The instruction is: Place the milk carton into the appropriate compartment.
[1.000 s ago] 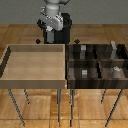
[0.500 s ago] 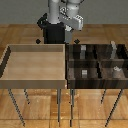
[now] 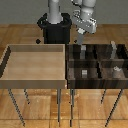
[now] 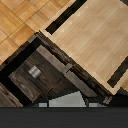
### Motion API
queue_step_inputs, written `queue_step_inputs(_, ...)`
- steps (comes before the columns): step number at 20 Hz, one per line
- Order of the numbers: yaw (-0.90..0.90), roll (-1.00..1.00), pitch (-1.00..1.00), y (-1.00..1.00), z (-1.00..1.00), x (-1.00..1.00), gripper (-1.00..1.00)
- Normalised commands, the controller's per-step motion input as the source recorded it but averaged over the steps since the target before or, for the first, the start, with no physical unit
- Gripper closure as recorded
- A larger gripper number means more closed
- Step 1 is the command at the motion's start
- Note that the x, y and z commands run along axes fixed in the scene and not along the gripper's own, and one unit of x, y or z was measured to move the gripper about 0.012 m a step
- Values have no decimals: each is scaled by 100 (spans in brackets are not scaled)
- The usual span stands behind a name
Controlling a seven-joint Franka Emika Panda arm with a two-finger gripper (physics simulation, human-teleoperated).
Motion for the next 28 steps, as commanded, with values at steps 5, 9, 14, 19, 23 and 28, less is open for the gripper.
queue_step_inputs(5, 0, 0, 0, 0, -20, -4, 100)
queue_step_inputs(9, 0, 0, 0, 0, 0, 0, 100)
queue_step_inputs(14, 0, 0, 0, 0, -60, 0, 100)
queue_step_inputs(19, 0, 0, 0, 0, -80, 0, 100)
queue_step_inputs(23, 0, 0, 0, 0, -100, 0, 100)
queue_step_inputs(28, 0, 0, 0, 0, 0, 0, -100)
